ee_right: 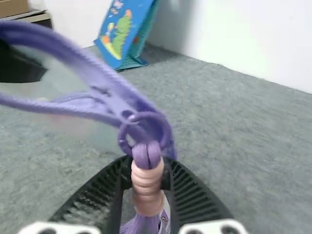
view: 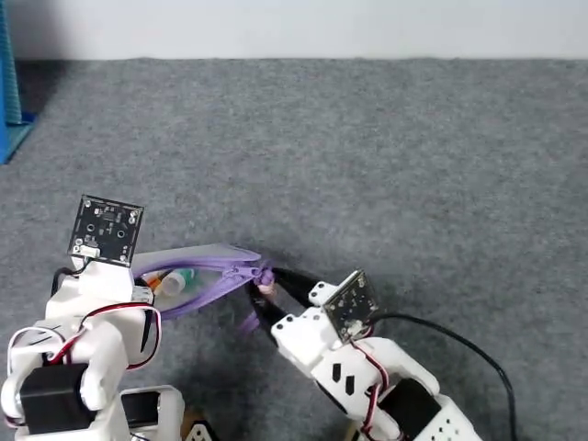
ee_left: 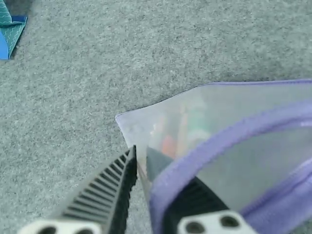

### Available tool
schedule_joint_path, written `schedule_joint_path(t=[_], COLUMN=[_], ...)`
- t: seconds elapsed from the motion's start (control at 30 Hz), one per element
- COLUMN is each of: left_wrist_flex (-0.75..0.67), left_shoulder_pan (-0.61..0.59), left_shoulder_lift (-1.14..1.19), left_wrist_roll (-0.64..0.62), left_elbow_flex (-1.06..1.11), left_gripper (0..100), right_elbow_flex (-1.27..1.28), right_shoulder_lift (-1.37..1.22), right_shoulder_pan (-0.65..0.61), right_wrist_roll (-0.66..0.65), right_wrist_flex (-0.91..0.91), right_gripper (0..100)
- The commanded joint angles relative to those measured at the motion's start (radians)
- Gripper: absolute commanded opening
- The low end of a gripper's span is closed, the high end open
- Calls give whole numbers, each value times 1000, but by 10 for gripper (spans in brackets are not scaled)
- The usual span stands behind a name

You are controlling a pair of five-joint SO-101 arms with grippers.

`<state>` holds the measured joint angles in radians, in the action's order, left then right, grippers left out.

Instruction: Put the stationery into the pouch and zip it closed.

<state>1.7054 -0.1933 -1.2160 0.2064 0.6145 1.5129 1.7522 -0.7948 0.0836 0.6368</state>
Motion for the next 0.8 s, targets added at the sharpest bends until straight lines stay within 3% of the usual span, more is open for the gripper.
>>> schedule_joint_path(t=[0.0,0.17,0.37,0.53,0.77], left_wrist_flex=[-18,-118,-379,-595,-802], left_shoulder_pan=[6,8,25,153,330], left_shoulder_lift=[-14,-6,-6,-6,-6], left_wrist_roll=[-11,-9,-11,-14,-14], left_elbow_flex=[-44,-28,99,260,392], left_gripper=[13,13,62,201,219], right_elbow_flex=[-18,-107,-195,-203,-203], right_shoulder_lift=[25,25,25,25,25], right_shoulder_pan=[51,51,51,51,51], right_wrist_roll=[2,3,11,11,5], right_wrist_flex=[8,170,367,450,461], right_gripper=[7,7,7,7,7])
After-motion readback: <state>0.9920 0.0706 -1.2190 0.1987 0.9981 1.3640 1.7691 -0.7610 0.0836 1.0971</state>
